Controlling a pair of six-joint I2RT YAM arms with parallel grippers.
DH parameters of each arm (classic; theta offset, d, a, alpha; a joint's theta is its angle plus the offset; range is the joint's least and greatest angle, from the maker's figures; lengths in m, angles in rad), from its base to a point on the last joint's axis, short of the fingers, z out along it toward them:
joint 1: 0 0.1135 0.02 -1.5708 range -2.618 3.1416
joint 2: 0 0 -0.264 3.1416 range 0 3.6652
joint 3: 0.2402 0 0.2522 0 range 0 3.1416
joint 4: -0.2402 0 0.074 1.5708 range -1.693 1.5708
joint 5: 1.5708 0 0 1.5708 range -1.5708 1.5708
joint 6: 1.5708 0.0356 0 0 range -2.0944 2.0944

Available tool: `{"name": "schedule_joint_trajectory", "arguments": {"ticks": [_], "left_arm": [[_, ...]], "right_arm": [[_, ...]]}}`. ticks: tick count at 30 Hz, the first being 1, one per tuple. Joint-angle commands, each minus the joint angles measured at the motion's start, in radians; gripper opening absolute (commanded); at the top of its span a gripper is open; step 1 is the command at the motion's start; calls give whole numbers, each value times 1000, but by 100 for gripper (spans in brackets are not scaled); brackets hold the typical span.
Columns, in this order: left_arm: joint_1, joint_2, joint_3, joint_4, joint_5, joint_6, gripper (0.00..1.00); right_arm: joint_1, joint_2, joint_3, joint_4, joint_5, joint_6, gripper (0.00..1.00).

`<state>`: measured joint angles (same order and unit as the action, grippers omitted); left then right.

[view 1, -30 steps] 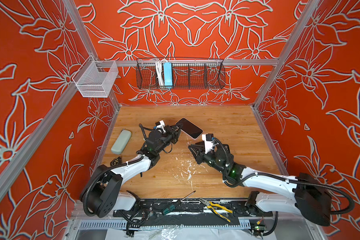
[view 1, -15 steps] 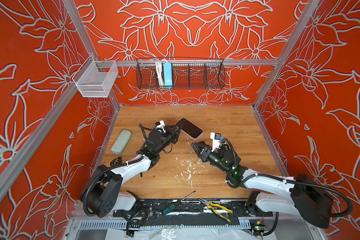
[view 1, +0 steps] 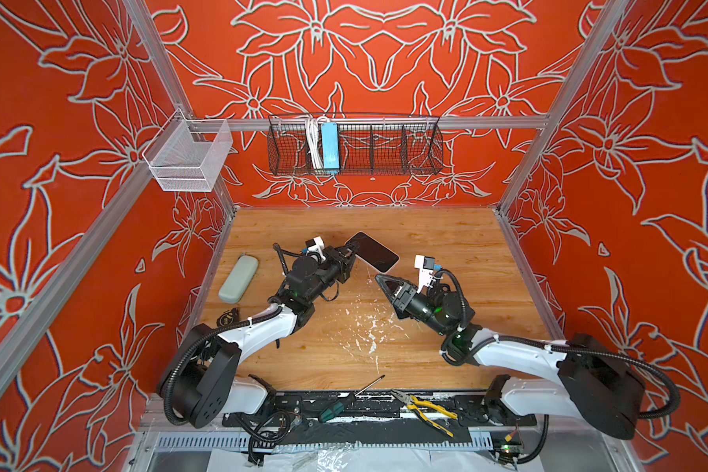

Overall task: Take the phone out of the phone case
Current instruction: Remove the phone case from the phone.

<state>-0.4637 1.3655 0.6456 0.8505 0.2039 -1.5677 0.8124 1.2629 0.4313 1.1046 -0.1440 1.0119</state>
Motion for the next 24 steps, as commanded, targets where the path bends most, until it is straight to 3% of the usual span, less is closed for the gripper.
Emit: {"name": "schedule_joint_trajectory", "arguments": {"ticks": [1,10,24], "left_arm": [[3,-10,25,82,2,-2,0],[3,-10,24,84,4,-6,0],[3,-11,29,81,10,-6,0]], "right_arm": [[-5,-2,31,28,-2,14,35],[-7,-10,32,11,14,1,27],[-22,-30,27,-17,43,7,24]]}}
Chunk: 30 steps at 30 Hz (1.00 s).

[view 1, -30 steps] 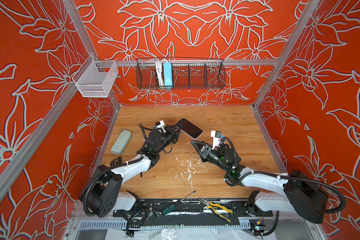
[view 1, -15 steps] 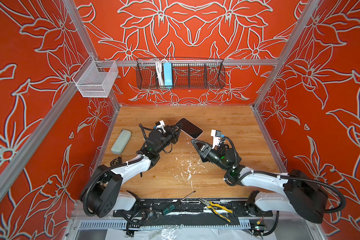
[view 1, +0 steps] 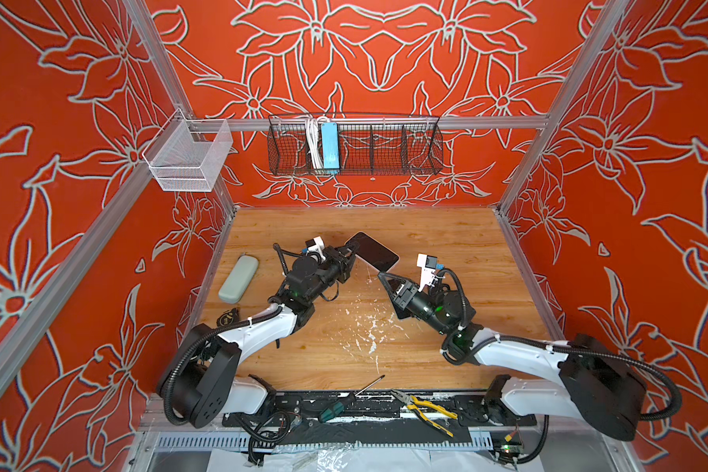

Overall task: Take the phone out of the phone case
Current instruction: Remove the phone case from the phone.

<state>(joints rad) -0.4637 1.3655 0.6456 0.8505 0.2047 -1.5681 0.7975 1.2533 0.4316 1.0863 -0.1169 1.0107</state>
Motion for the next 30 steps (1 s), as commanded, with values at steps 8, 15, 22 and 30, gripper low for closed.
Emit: {"name": "schedule_joint_trajectory", "arguments": {"ticks": [8,15,22,30], "left_arm": [[3,-5,35,83,9,-7,0],[2,-3,39,81,13,-13,0],[-2,-6,39,78,10,-20,0],[-6,-2,47,77,7,-27,0]], "right_arm": [[-10,-10,38,-16,1,1,17],[-8,-22,52,-66,-12,-43,13],[1,-70,103,-239,-38,-187,12],[22,-91,133,-352,-46,-330,12]]}}
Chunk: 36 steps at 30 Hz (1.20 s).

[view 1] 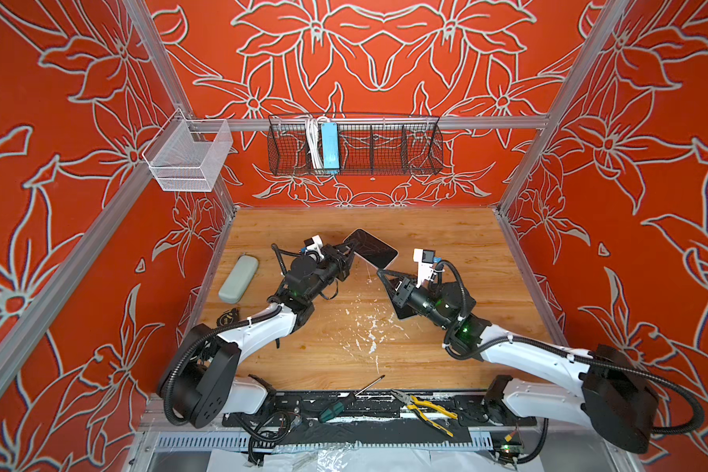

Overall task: Take the phone out of the phone case
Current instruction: Remove the phone case from the phone.

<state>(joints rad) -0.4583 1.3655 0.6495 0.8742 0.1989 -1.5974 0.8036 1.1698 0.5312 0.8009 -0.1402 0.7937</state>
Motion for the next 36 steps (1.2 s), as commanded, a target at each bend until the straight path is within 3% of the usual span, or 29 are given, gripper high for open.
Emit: {"name": "schedule_joint_trajectory", "arguments": {"ticks": [1,14,25,36], "left_arm": [[-12,0,44,54,13,-1,0],[-31,9,59,64,14,-30,0],[-43,2,74,84,30,-57,0],[-46,-46,73,65,30,30,0]], "right_arm": [[18,-4,35,-75,-22,-128,12],[37,13,35,-114,13,-232,12],[38,17,22,-165,97,-227,12],[36,6,-28,-99,99,-192,13]]}}
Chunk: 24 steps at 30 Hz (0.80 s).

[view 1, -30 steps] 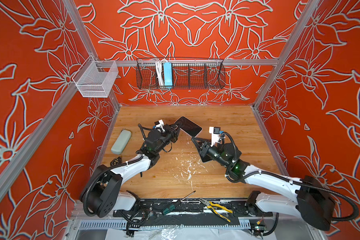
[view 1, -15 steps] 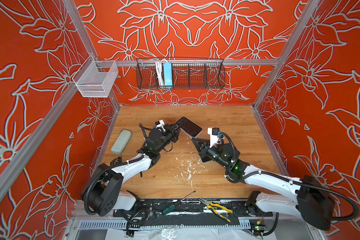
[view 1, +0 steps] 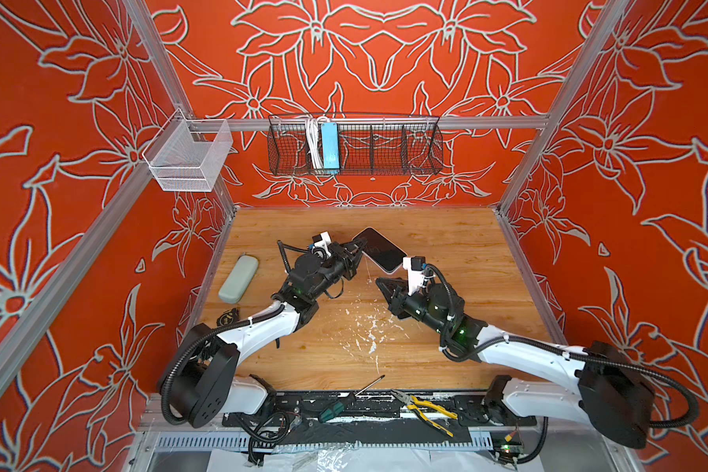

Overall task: Take the phone out of the phone case
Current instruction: Remove the phone case from the phone.

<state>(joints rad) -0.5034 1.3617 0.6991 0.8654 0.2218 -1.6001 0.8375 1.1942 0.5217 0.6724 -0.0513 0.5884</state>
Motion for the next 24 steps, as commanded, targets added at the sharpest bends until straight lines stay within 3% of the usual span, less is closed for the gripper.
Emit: {"name": "schedule_joint_trajectory", "arguments": {"ticks": [1,6,14,19,24], "left_arm": [[-1,-40,24,71,11,48,0],[19,-26,48,73,64,146,0],[145,51,161,57,346,254,0],[230,97,239,44,533,300,0],[270,100,327,-51,690,424,0]], "right_arm": [[2,-32,-23,22,6,13,13],[0,-132,-22,-82,-54,-19,19],[-57,-321,63,-445,-203,-130,44],[-108,-351,147,-641,-303,-207,56],[-166,-308,247,-754,-420,-275,66]]}}
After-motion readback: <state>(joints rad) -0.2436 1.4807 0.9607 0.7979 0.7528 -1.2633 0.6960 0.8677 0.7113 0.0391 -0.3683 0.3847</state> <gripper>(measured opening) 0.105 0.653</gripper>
